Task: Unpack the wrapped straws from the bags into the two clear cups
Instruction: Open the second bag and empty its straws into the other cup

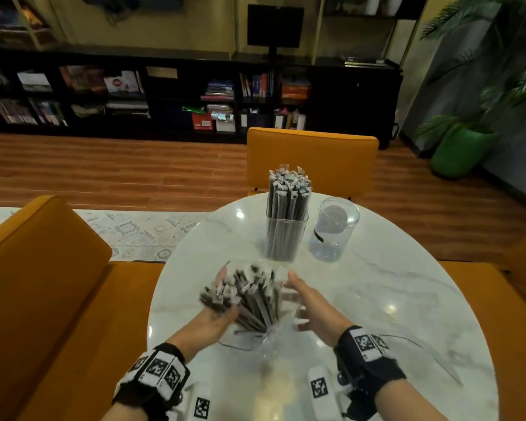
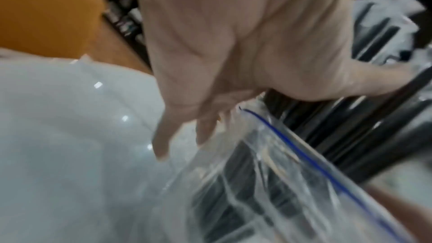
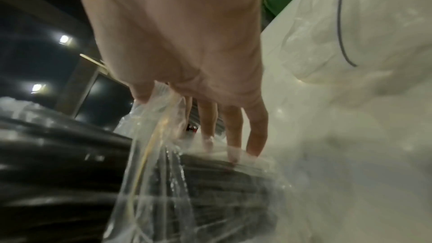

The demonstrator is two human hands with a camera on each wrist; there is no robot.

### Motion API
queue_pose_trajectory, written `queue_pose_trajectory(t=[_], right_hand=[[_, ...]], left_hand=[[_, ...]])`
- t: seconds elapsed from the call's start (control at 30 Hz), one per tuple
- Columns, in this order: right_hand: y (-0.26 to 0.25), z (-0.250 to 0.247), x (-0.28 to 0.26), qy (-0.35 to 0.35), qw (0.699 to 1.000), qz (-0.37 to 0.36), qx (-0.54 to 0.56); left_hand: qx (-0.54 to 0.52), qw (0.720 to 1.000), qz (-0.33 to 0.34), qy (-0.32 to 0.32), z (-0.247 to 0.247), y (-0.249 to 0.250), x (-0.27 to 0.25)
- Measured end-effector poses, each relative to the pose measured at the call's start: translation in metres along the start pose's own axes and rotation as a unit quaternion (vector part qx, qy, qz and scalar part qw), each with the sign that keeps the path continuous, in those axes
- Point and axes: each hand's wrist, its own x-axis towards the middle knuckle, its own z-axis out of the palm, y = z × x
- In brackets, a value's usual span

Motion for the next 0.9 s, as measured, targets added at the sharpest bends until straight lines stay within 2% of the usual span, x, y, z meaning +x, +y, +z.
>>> queue_pose_trajectory(t=[0.1,0.2,0.27,0.3,0.33,0.37,0.43,0.5,0.6,0.63,0.7,0.77,0.83,0.9], right_hand=[[0.000,0.001,0.003,-0.003,0.999,0.023,0.040],[-0.015,-0.007,-0.007,-0.005,0.991,-0.007,0.130],[-0.029,-0.018,-0.021,-0.017,0.985,-0.030,0.169],[-0.036,-0.024,-0.029,-0.030,0.981,-0.039,0.189],[-0.044,-0.029,-0.038,-0.045,0.976,-0.052,0.206],[-0.050,-0.033,-0.047,-0.060,0.972,-0.068,0.218],[-0.058,-0.042,-0.062,-0.095,0.966,-0.104,0.218],[-0.063,-0.051,-0.076,-0.137,0.966,-0.134,0.176],[-0.069,-0.071,-0.093,-0.168,0.960,-0.173,0.140],[-0.072,-0.079,-0.098,-0.152,0.964,-0.195,0.099],[-0.073,-0.095,-0.102,-0.075,0.968,-0.238,-0.038],[-0.074,-0.105,-0.103,-0.024,0.958,-0.248,-0.143],[-0.070,-0.108,-0.098,-0.030,0.952,-0.271,-0.136],[-0.064,-0.124,-0.089,0.016,0.955,-0.286,-0.079]], left_hand=[[-0.135,0.990,-0.001,-0.049,-0.001,-0.003,-0.005],[-0.271,0.958,0.023,-0.093,-0.005,0.014,-0.003],[-0.345,0.926,0.060,-0.140,-0.009,0.029,-0.004],[-0.365,0.914,0.074,-0.164,-0.008,0.038,-0.005],[-0.355,0.915,0.085,-0.173,-0.006,0.049,-0.006],[-0.308,0.932,0.098,-0.164,-0.001,0.059,-0.006],[-0.172,0.975,0.117,-0.075,0.014,0.077,0.004],[-0.083,0.989,0.125,0.002,0.031,0.092,0.017],[-0.104,0.981,0.127,0.106,0.056,0.107,0.032],[-0.137,0.974,0.129,0.128,0.065,0.111,0.037],[-0.190,0.960,0.142,0.145,0.087,0.123,0.040],[-0.204,0.953,0.157,0.159,0.112,0.137,0.047],[-0.210,0.951,0.161,0.161,0.134,0.145,0.053],[-0.224,0.946,0.171,0.163,0.155,0.156,0.057]])
